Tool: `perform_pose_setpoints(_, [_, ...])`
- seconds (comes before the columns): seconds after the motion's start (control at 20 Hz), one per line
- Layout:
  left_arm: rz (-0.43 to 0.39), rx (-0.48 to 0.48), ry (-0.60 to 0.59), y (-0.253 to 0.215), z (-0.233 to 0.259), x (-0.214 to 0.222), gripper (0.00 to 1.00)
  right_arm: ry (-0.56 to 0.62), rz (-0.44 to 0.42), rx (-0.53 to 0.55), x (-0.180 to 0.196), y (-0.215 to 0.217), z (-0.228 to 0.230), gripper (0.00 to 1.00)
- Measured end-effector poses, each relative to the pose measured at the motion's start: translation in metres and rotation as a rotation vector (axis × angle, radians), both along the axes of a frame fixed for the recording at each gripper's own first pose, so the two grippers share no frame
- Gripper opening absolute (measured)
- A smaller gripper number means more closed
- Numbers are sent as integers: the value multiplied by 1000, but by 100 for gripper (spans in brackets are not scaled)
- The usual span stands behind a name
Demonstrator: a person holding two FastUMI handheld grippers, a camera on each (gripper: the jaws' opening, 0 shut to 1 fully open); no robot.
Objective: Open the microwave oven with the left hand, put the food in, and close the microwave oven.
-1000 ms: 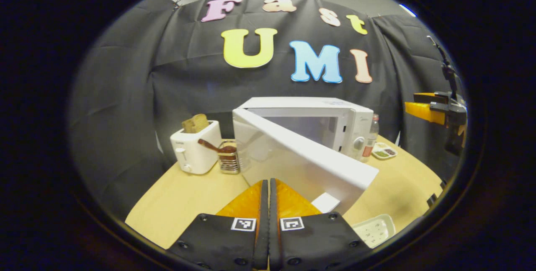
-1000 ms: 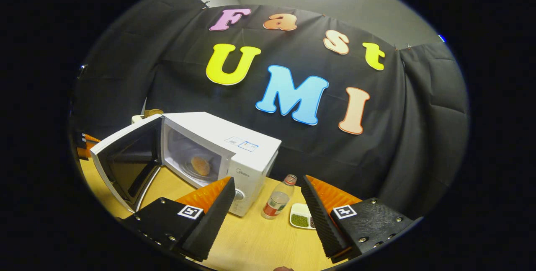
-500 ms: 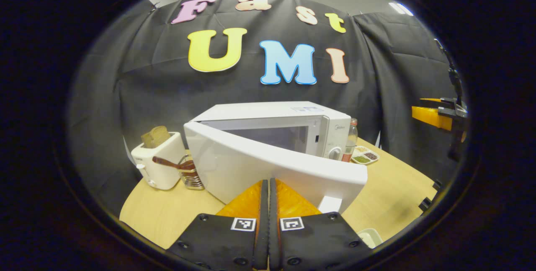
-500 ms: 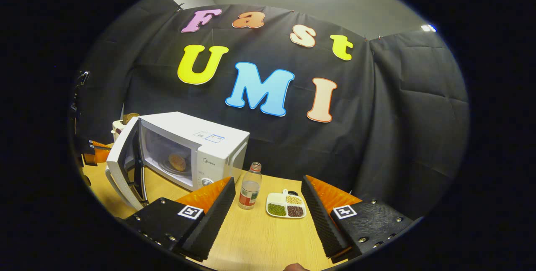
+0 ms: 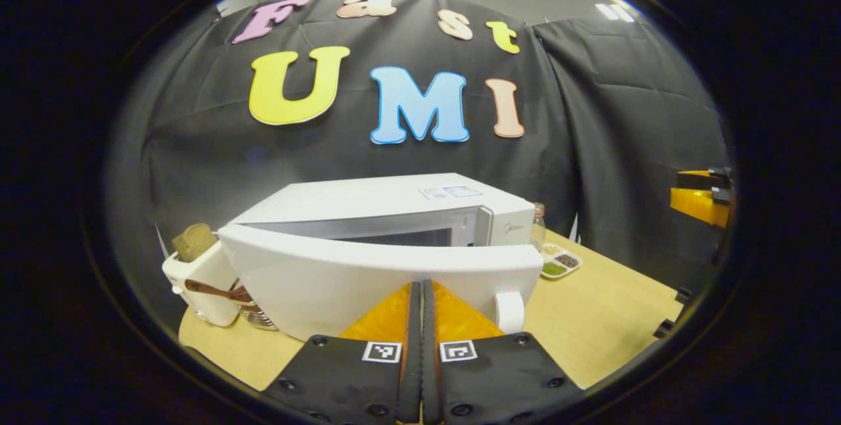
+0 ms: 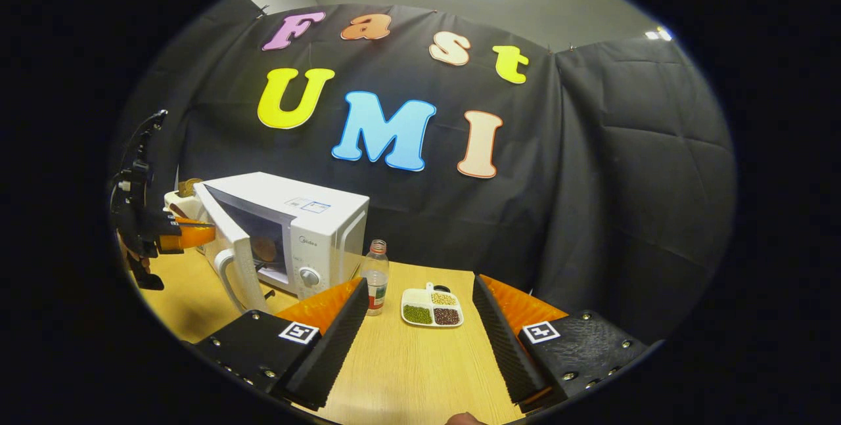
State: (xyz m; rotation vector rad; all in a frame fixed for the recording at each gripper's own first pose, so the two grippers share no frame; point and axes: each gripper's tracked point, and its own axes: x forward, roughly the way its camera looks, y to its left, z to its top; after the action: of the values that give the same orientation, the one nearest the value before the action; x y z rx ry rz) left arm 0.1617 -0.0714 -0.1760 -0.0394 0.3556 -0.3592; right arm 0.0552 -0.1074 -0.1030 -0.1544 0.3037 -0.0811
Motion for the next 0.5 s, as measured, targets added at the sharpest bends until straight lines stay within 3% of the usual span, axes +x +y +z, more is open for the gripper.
perform_pose_setpoints(0.5, [75,-118,51,-9,-13,63,7,1,-37,-7,-14,-10,4,97])
